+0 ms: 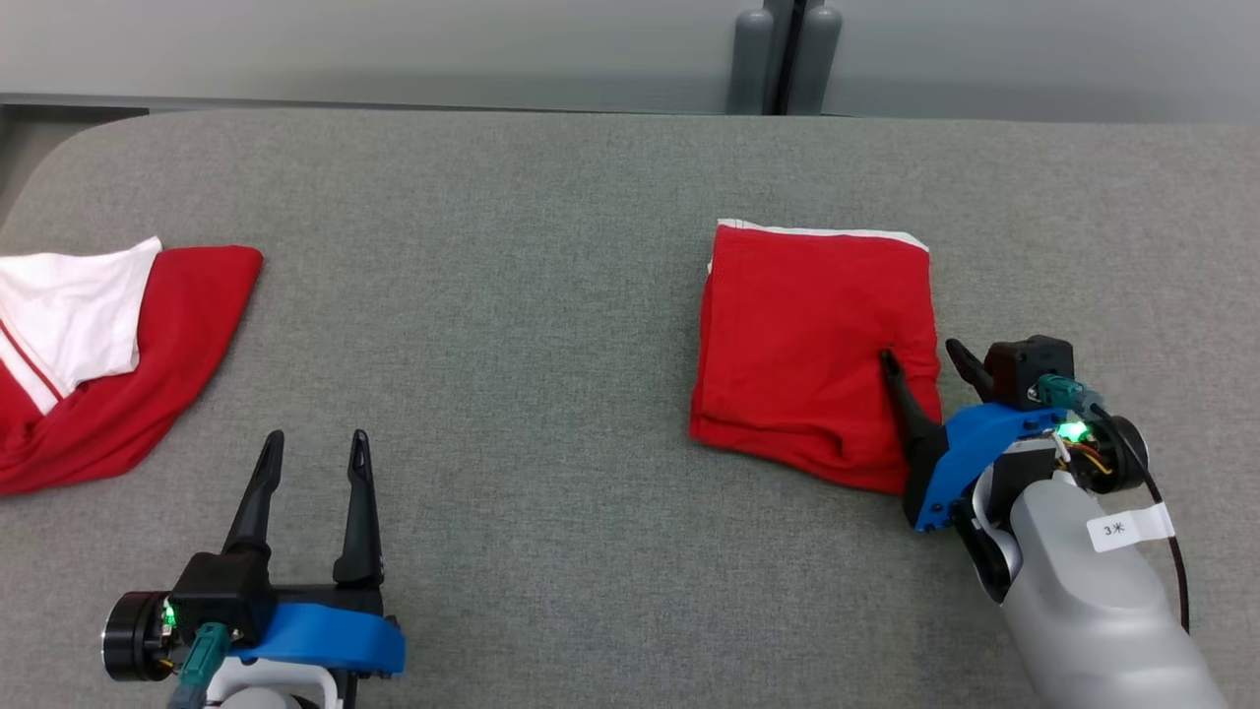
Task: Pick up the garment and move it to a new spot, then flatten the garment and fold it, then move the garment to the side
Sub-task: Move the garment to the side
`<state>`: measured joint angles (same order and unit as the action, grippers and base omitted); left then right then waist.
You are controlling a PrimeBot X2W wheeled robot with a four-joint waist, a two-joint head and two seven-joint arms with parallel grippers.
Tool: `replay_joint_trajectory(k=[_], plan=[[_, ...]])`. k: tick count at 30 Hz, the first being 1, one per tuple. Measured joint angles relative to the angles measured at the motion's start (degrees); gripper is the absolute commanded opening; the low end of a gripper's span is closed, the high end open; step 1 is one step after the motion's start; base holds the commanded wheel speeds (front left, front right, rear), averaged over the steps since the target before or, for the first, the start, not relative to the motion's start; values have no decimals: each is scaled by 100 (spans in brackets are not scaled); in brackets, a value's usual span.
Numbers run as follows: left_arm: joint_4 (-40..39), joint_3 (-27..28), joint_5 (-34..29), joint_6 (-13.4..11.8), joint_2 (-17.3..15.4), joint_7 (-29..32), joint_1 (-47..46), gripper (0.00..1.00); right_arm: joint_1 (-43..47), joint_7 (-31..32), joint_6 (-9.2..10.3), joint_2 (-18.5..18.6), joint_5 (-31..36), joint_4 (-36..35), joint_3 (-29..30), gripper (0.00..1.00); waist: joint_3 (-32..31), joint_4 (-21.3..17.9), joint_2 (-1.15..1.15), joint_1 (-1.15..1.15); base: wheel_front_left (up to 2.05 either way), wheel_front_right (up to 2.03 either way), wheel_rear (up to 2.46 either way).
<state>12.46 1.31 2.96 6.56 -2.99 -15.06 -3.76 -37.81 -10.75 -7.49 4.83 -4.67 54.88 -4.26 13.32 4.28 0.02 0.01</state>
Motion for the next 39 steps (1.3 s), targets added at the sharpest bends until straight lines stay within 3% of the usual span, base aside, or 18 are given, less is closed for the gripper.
replay_joint_trajectory(k=[9,11,20,31,39], plan=[[-82,-130,59,2,2,0,-221,100,-227,-264,1,-70,-138,843,-63,100,247,177,0,-1,0,0,0],[-88,-165,69,-7,3,0,-221,100,-264,-309,9,-77,-235,939,-125,1,224,192,-1,-1,0,0,0],[-231,-261,109,-68,5,0,-196,100,-575,-398,0,8,-292,1043,-661,0,149,62,-1,-1,0,0,0],[-942,-360,-97,-26,-18,-1,-472,100,-1654,-383,0,784,-205,1034,-1678,0,764,-423,-1,-1,0,0,0],[-1631,-407,-301,5,-330,-1,-867,100,-2435,-374,-1,1345,-605,925,-1802,0,1582,-1130,0,0,0,0,0]])
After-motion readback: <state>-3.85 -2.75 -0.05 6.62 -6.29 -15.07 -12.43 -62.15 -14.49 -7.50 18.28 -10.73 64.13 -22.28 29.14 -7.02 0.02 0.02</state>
